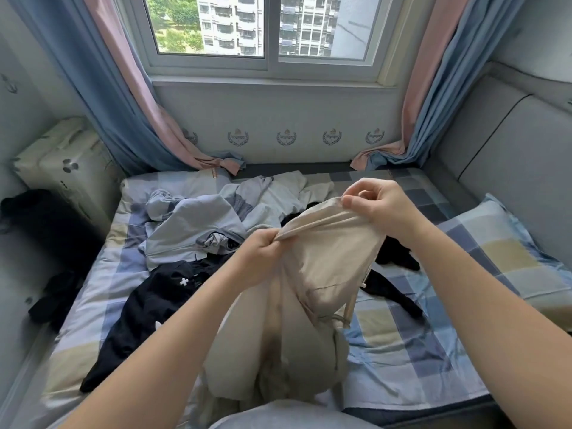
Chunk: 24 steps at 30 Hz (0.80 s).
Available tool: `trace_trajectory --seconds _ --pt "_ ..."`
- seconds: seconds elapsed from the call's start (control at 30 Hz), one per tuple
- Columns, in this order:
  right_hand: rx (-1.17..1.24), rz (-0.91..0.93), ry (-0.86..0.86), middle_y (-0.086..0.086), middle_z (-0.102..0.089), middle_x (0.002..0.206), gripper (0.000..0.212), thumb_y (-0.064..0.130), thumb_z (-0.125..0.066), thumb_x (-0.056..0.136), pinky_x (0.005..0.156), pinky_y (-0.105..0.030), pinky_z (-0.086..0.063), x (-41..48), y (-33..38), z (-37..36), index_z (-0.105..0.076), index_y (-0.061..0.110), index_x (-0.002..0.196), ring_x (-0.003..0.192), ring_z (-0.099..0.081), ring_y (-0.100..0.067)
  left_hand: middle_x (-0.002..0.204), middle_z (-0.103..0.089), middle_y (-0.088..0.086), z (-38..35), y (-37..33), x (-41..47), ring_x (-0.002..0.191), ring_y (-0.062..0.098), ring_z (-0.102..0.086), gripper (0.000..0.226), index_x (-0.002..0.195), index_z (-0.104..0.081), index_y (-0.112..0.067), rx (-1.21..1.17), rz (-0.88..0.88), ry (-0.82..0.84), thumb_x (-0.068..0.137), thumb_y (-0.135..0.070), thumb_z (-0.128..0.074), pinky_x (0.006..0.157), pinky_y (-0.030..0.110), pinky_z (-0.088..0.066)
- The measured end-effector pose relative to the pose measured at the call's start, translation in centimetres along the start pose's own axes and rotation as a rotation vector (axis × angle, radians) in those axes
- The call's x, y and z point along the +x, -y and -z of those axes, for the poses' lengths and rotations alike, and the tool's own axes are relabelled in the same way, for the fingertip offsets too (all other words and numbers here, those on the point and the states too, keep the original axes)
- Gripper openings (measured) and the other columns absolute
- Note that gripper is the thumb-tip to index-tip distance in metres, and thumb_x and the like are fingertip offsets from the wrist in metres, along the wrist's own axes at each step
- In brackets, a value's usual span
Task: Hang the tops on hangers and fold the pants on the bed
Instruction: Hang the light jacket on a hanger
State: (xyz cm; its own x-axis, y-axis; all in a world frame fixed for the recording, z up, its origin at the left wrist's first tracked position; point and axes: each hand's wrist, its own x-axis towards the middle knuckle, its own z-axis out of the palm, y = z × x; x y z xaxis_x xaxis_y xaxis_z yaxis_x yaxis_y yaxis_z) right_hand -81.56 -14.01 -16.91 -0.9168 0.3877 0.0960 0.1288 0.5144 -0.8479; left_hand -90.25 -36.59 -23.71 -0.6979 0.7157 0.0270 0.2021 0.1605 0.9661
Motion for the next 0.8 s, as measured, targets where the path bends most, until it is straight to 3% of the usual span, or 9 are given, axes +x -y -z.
trace_trajectory --seconds 0.07,0.13,0.23,0.33,0.4,0.53,0.6,0.67,0.8 --pt "0.023 -0.062 -0.049 -0.006 -0.053 0.067 0.004 0.015 -0.073 0.090 0.054 -0.021 -0.035 0.2 -1.4 -0.5 -0.070 0.012 0.090 0.057 -0.041 -0.012 0.059 -0.038 -0.007 0.3 -0.3 -0.1 0.055 0.005 -0.032 0.031 0.079 -0.054 -0.002 -0.054 0.058 -0.007 0.105 -0.018 -0.050 0.055 0.026 -0.026" --pt "-0.018 -0.088 -0.142 -0.001 -0.061 0.083 0.011 0.017 -0.072 0.090 0.068 -0.024 -0.043 0.0 -2.4 -1.6 -0.066 0.017 0.099 0.071 -0.053 -0.012 0.076 -0.062 0.008 0.4 -0.6 -0.2 0.072 0.014 -0.056 0.034 0.090 -0.065 0.005 -0.174 0.154 -0.059 0.106 -0.019 -0.047 0.072 0.030 -0.045" --pt "-0.125 0.007 -0.273 0.001 -0.062 0.103 0.017 0.018 -0.070 0.090 0.081 -0.025 -0.044 -1.5 -2.9 -3.5 -0.060 0.021 0.104 0.092 -0.058 -0.013 0.096 -0.075 0.009 0.5 -1.1 -0.2 0.094 0.022 -0.068 0.029 0.097 -0.073 -0.011 -0.422 0.321 -0.203 0.106 -0.022 -0.048 0.095 0.040 -0.052" --pt "0.005 0.052 -0.124 0.000 -0.068 0.084 0.005 0.019 -0.069 0.093 0.069 -0.032 -0.053 -3.5 -2.8 -5.7 -0.064 0.019 0.092 0.076 -0.064 -0.017 0.102 -0.075 0.009 0.8 -1.4 0.1 0.101 0.024 -0.068 0.026 0.106 -0.071 -0.011 -0.536 0.384 -0.276 0.103 -0.031 -0.054 0.100 0.042 -0.051" --pt "0.072 0.072 0.014 0.003 -0.070 0.084 0.008 0.028 -0.068 0.092 0.071 -0.035 -0.055 -5.0 -2.9 -7.3 -0.066 0.020 0.092 0.078 -0.066 -0.016 0.115 -0.073 0.015 0.9 -1.8 0.1 0.113 0.028 -0.066 0.036 0.116 -0.069 -0.010 -0.599 0.391 -0.269 0.099 -0.039 -0.058 0.107 0.048 -0.047" --pt "0.112 -0.060 0.183 0.010 -0.068 0.102 0.033 0.050 -0.068 0.081 0.086 -0.029 -0.052 -6.4 -3.7 -10.4 -0.063 0.030 0.107 0.101 -0.064 -0.009 0.127 -0.066 0.022 1.0 -3.4 -0.1 0.118 0.035 -0.063 0.042 0.125 -0.066 -0.007 -0.763 0.407 -0.183 0.102 -0.039 -0.051 0.106 0.052 -0.047" --pt "0.054 -0.199 0.230 0.001 -0.069 0.103 0.030 0.046 -0.070 0.086 0.083 -0.035 -0.055 -6.1 -4.8 -11.4 -0.064 0.026 0.108 0.095 -0.065 -0.015 0.125 -0.068 0.018 1.0 -3.9 0.0 0.115 0.032 -0.064 0.044 0.128 -0.065 -0.009 -0.795 0.403 -0.149 0.101 -0.042 -0.052 0.102 0.047 -0.050" --pt "-0.027 -0.234 0.198 -0.009 -0.072 0.100 0.030 0.038 -0.064 0.094 0.085 -0.045 -0.055 -5.7 -6.0 -12.1 -0.069 0.009 0.101 0.093 -0.067 -0.023 0.120 -0.071 0.014 1.3 -4.3 0.2 0.109 0.028 -0.066 0.040 0.122 -0.068 -0.011 -0.773 0.382 -0.178 0.101 -0.042 -0.053 0.100 0.044 -0.050" --pt "-0.029 -0.228 0.132 -0.008 -0.070 0.080 0.024 0.023 -0.058 0.099 0.071 -0.038 -0.049 -5.1 -8.2 -11.2 -0.067 0.007 0.084 0.074 -0.061 -0.018 0.117 -0.072 0.008 2.8 -3.4 1.0 0.112 0.024 -0.067 0.032 0.119 -0.068 -0.018 -0.639 0.343 -0.328 0.100 -0.041 -0.056 0.103 0.044 -0.051"
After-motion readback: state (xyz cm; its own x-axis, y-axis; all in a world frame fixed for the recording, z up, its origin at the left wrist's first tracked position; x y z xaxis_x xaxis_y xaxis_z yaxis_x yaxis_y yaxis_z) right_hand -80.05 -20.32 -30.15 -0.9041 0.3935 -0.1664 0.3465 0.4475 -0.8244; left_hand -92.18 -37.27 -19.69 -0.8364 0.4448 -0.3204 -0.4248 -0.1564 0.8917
